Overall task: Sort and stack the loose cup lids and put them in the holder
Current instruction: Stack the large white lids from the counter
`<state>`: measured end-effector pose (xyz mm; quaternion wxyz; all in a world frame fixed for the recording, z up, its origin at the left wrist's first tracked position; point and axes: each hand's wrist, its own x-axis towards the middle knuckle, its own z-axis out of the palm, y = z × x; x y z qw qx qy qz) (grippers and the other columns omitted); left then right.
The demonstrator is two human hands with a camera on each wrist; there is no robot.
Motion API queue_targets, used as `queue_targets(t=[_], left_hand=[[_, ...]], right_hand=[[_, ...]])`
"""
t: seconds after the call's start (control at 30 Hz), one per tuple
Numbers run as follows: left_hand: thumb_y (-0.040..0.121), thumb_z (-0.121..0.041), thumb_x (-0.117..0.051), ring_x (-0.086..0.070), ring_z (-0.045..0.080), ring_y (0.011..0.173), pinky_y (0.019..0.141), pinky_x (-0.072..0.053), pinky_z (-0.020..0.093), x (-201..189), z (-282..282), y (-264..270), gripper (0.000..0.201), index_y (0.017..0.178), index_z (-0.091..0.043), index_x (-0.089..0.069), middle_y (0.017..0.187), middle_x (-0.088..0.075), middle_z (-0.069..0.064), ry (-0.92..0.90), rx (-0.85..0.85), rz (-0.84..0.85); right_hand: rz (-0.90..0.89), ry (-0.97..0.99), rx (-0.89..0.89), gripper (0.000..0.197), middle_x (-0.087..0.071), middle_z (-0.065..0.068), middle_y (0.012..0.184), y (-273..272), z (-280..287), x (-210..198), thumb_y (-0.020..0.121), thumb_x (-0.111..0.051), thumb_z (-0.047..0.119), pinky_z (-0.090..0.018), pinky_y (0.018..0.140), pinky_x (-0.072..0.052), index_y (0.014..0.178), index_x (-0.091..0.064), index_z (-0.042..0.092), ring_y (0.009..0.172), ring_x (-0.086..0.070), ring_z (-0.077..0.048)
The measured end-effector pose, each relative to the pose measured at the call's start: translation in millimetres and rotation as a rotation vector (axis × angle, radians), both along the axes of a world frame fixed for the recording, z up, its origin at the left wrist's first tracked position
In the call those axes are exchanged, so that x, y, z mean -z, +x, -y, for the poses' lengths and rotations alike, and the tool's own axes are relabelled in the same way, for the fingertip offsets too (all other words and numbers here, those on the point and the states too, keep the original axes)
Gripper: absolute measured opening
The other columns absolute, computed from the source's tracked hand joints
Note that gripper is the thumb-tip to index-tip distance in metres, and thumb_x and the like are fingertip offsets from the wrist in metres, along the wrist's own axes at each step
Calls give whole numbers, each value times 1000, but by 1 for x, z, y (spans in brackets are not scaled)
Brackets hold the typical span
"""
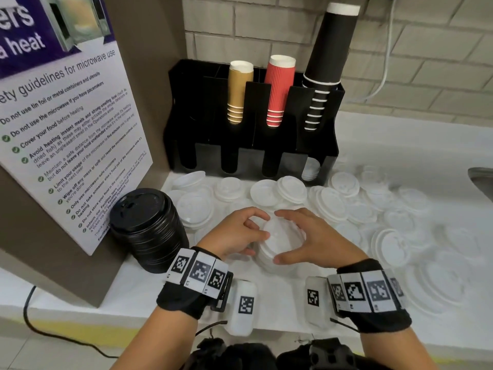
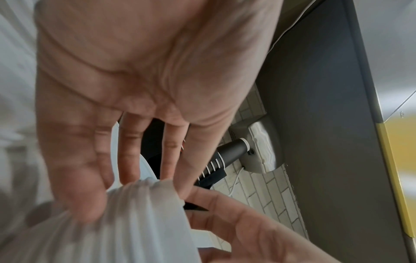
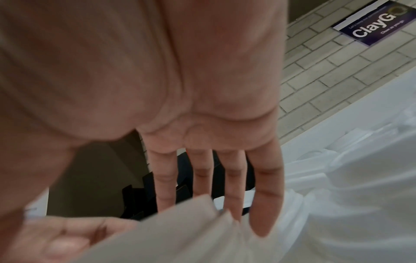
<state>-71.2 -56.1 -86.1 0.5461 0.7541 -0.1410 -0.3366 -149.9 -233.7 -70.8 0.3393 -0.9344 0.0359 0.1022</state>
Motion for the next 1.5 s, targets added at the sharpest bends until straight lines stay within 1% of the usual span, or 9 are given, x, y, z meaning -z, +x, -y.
queue_targets(t=[0.13, 0.27, 0.4, 0.53, 0.7, 1.03, 1.27, 1.4, 1.5], left_hand=[[86, -18, -71, -59, 14, 88, 74, -59, 26, 0, 0, -1, 33, 115, -31, -62, 103, -50, 0, 12, 23, 22], [85, -15, -72, -59, 15, 87, 73, -58, 30, 1, 2, -2, 35, 115, -30, -62, 101, -51, 0, 0, 31, 28], [84, -19, -74, -59, 17, 90, 79, -58, 35, 4, 1, -2, 36, 116, -31, -61, 103, -51, 0, -1, 31, 16], [84, -22, -74, -59, 14, 90, 78, -59, 33, 5, 0, -2, 35, 114, -33, -61, 101, -50, -2, -12, 36, 1], [83, -22, -76, -59, 14, 92, 77, -59, 34, 7, -1, 0, 36, 114, -31, -61, 102, -50, -1, -10, 43, -2], [77, -18, -80, -58, 10, 91, 66, -57, 20, 9, 1, 4, 43, 113, -33, -61, 100, -53, -4, 9, 84, 30], [75, -17, -82, -56, 11, 93, 68, -57, 22, 9, 2, 4, 46, 113, -34, -60, 103, -52, -3, 16, 96, 28], [71, -17, -85, -56, 12, 96, 69, -56, 23, 7, 0, 4, 58, 118, -36, -57, 110, -50, -4, 42, 120, 38], [67, -16, -88, -54, 11, 95, 66, -54, 23, 7, -2, 4, 73, 126, -38, -51, 117, -47, -3, 65, 143, 60]], right_hand=[[161, 71, 77, 58, -52, 14, 122, 31, 18, -26, 73, -78, 42, -7, 79, -39, 124, -52, 36, 105, -50, -3], [69, -337, -106, 42, -57, 3, 120, 93, 21, -38, 81, -73, 34, -30, 94, -45, 120, -60, 25, 112, -52, -16], [-96, -812, -308, 38, -46, 2, 111, 127, 1, -26, 76, -75, 39, -31, 83, -45, 109, -62, 27, 108, -47, -20], [14, -796, -386, 15, -49, 0, 111, 139, -6, -26, 81, -70, 32, -32, 80, -43, 94, -67, 26, 108, -48, -21], [199, -511, -347, 40, -51, -1, 107, 148, -6, -45, 75, -78, 37, -33, 86, -48, 108, -64, 18, 98, -51, -18], [-253, -1046, -447, 87, -45, -6, 127, 156, 10, -14, 67, -79, 47, -42, 92, -40, 138, -35, 24, 120, -40, -27], [-244, -891, -438, 88, -52, -3, 122, 155, 16, -6, 66, -82, 36, -43, 89, -48, 138, -32, 33, 113, -52, -26], [-113, -580, -321, 73, -58, -5, 111, 153, 26, -17, 66, -82, 30, -40, 80, -54, 124, -37, 26, 94, -58, -22], [-19, -262, -183, 72, -59, -1, 110, 146, 32, -31, 67, -83, 28, -35, 86, -53, 122, -37, 27, 100, -60, -20]])
